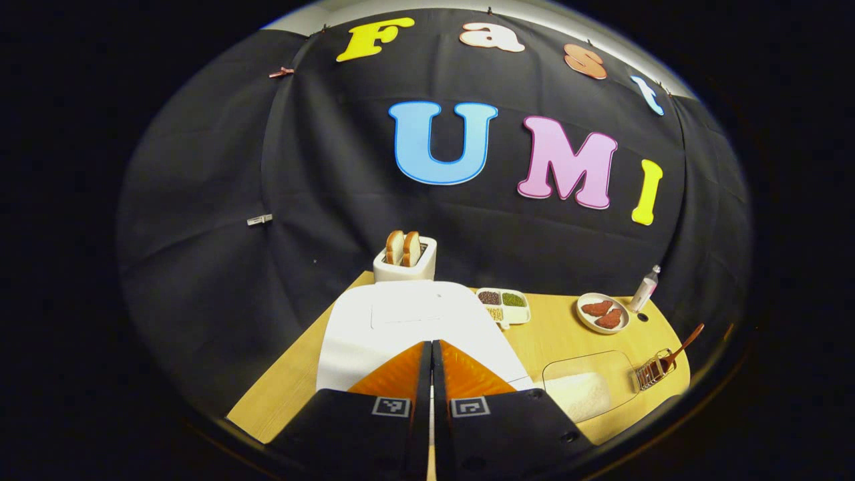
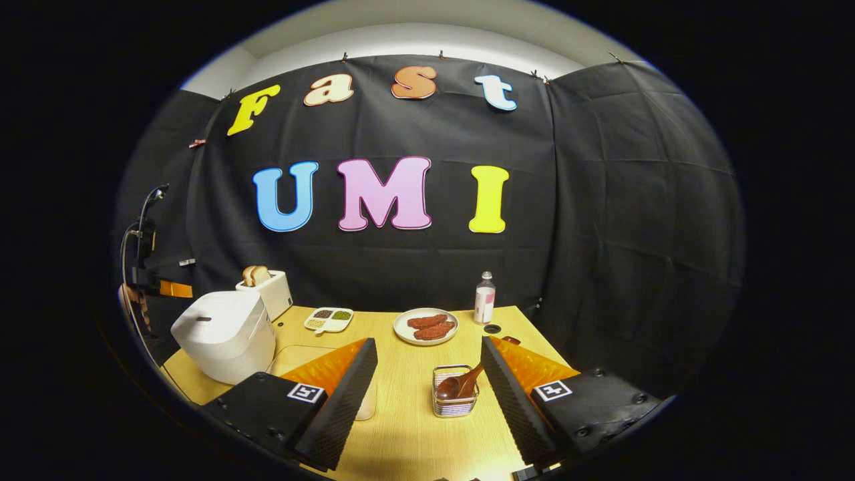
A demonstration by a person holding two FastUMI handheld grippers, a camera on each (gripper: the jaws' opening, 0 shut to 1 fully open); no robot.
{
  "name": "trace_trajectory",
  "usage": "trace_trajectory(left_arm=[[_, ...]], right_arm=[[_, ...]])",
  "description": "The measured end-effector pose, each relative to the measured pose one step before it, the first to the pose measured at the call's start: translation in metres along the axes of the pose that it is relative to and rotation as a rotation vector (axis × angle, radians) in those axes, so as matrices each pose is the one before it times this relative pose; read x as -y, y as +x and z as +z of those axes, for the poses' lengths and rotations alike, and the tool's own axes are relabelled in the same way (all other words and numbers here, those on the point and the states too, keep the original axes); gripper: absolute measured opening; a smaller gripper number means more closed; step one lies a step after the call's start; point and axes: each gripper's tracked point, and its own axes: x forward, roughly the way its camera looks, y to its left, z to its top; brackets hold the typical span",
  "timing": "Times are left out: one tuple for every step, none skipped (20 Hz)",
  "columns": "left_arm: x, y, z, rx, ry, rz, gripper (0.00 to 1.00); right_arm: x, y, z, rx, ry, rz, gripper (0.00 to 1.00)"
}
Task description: Close the left gripper, press the button to open the rice cooker; take a wooden spoon from the chopstick holder with the right hand, scoop a spoonful of rice and pour it into the rice cooker, then put the wooden spoon back into the chopstick holder.
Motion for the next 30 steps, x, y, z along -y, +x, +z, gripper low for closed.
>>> trace_trajectory(left_arm=[[0.00267, 0.00608, -0.00609, -0.02684, 0.00718, -0.01653, 0.08], [0.00213, 0.00540, -0.00865, -0.02996, -0.00204, -0.01411, 0.07], [-0.00109, 0.00564, -0.00613, -0.02226, -0.00949, -0.00393, 0.07], [-0.00037, 0.00563, -0.00520, -0.01703, -0.01545, -0.00355, 0.06], [-0.00120, 0.00454, -0.00237, -0.00829, -0.01153, 0.00005, 0.06], [-0.00092, 0.00405, -0.00301, -0.00690, -0.00555, -0.00044, 0.07], [-0.00164, 0.00270, -0.00272, -0.01137, -0.00037, -0.00162, 0.06], [-0.00123, 0.00306, -0.00535, -0.01362, -0.00002, 0.00311, 0.06], [0.00051, 0.00228, -0.00307, -0.00968, -0.00394, -0.00297, 0.07], [0.00012, 0.00219, 0.00060, 0.00827, 0.00201, -0.00357, 0.07], [0.00055, -0.00042, -0.00260, -0.01317, 0.00293, -0.00230, 0.07], [-0.00062, -0.00102, -0.00044, 0.00076, 0.00952, -0.00208, 0.07], [0.00053, 0.00040, -0.00047, -0.00461, 0.01693, -0.00092, 0.07], [-0.00023, 0.00321, -0.00482, -0.00931, 0.02323, 0.00083, 0.07], [0.00056, -0.00440, -0.00342, -0.00419, 0.02540, 0.00716, 0.07], [-0.00121, 0.00303, 0.00073, 0.00024, 0.02571, 0.00466, 0.07], [0.00002, -0.00216, 0.00081, 0.01010, 0.02687, 0.00696, 0.07], [-0.00017, 0.00384, 0.00240, 0.00522, 0.02265, 0.00624, 0.07], [-0.00055, -0.00298, 0.00211, 0.00873, 0.02091, 0.00948, 0.07], [-0.00102, -0.00578, 0.00628, 0.02502, 0.01392, 0.01285, 0.07], [-0.00310, -0.00676, 0.01334, 0.04826, 0.00934, 0.01935, 0.07], [-0.00296, -0.00601, 0.01748, 0.06196, 0.01085, 0.02069, 0.07], [-0.00365, -0.00940, 0.02178, 0.06729, 0.00878, 0.01995, 0.07], [-0.00245, -0.01124, 0.02099, 0.07385, 0.00571, 0.01721, 0.07], [0.00035, -0.00977, 0.01660, 0.06145, 0.00584, -0.00375, 0.10], [0.00099, -0.00959, 0.01423, 0.03497, 0.00181, -0.00671, 0.06], [-0.00116, -0.01045, 0.00964, 0.03289, 0.00587, -0.00586, 0.10], [0.00103, -0.00916, 0.00745, 0.02653, 0.00377, -0.01074, 0.10], [0.00401, -0.01079, 0.00458, 0.01830, -0.00554, -0.01861, 0.06], [0.00446, -0.00974, 0.00273, 0.01068, -0.01782, -0.01723, 0.06]], right_arm=[[0.00105, 0.00005, -0.00043, -0.00118, 0.00073, -0.00093, 0.98], [0.00081, -0.00051, -0.00036, -0.00134, 0.00234, -0.00221, 0.98], [0.00160, -0.00005, -0.00059, -0.00135, 0.00300, -0.00266, 0.98], [0.00159, -0.00002, -0.00051, -0.00180, 0.00327, -0.00364, 0.98], [0.00134, -0.00110, -0.00105, -0.00099, 0.00245, -0.00411, 0.98], [0.00185, -0.00038, -0.00023, -0.00039, 0.00066, -0.00574, 0.98], [0.00187, -0.00037, -0.00075, -0.00016, 0.00012, -0.00624, 0.98], [0.00115, -0.00040, -0.00096, -0.00184, 0.00141, -0.00490, 0.98], [0.00063, -0.00067, -0.00132, -0.00361, 0.00252, -0.00375, 0.98], [0.00033, -0.00085, -0.00087, -0.00214, 0.00181, -0.00366, 0.98], [0.00121, -0.00054, -0.00031, -0.00120, -0.00034, -0.00484, 0.98], [0.00058, -0.00026, 0.00003, 0.00066, -0.00062, -0.00435, 0.98], [0.00045, -0.00046, -0.00034, -0.00012, 0.00127, -0.00301, 0.98], [-0.00099, -0.00028, -0.00058, -0.00135, 0.00271, -0.00048, 0.98], [-0.00132, -0.00030, -0.00133, -0.00259, 0.00192, 0.00054, 0.98], [-0.00046, -0.00080, -0.00043, -0.00044, 0.00059, -0.00034, 0.98], [-0.00071, -0.00097, 0.00052, 0.00149, 0.00060, -0.00001, 0.98], [-0.00046, -0.00062, 0.00133, 0.00246, 0.00147, -0.00072, 0.98], [-0.00064, -0.00019, 0.00028, 0.00237, 0.00159, -0.00046, 0.98], [-0.00013, -0.00026, 0.00090, 0.00165, 0.00089, -0.00341, 0.98], [-0.00032, -0.00106, 0.00001, 0.00029, 0.00391, -0.00238, 0.98], [-0.00110, -0.00130, -0.00058, -0.00118, 0.00404, -0.00150, 0.98], [-0.00077, -0.00116, -0.00039, -0.00043, 0.00040, -0.00292, 0.98], [-0.00085, -0.00127, -0.00099, -0.00084, -0.00298, -0.00190, 0.98], [-0.00153, -0.00128, -0.00151, -0.00130, -0.00507, -0.00219, 0.98], [-0.00064, -0.00083, -0.00062, -0.00057, -0.00439, -0.00469, 0.98], [-0.00067, -0.00152, -0.00079, -0.00160, -0.00016, -0.00269, 0.98], [-0.00210, -0.00149, 0.00063, 0.00044, 0.00113, -0.00179, 0.98], [-0.00050, -0.00129, 0.00001, 0.00115, -0.00248, -0.00627, 0.98], [0.00048, -0.00086, 0.00055, -0.00078, -0.00398, -0.00778, 0.98]])
